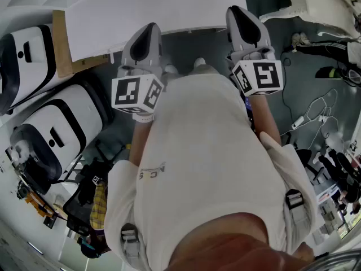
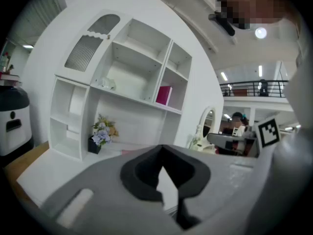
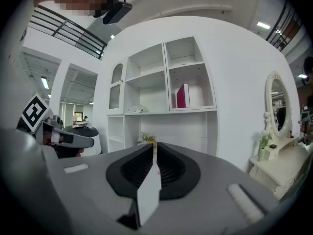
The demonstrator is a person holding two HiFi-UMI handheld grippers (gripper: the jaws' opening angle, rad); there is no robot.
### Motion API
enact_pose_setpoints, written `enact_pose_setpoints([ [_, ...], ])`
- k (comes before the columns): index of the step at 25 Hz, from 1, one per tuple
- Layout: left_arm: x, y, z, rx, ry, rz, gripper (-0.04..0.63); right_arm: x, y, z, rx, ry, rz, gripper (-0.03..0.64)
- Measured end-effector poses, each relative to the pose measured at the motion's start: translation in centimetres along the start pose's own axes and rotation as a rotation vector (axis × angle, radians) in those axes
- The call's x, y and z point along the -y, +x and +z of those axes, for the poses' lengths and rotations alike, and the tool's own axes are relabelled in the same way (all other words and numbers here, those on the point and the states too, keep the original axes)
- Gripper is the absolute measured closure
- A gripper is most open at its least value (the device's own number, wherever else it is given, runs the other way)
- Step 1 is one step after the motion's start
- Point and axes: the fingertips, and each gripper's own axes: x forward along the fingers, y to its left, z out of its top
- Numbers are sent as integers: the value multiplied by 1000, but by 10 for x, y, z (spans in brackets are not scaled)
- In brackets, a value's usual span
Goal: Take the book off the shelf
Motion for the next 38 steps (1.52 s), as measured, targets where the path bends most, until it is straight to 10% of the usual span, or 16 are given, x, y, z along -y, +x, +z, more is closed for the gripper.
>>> enact_pose_setpoints([
  [38,88,134,-2,-80,28,-133,594,133,-8,-9,60,99,-64,609],
])
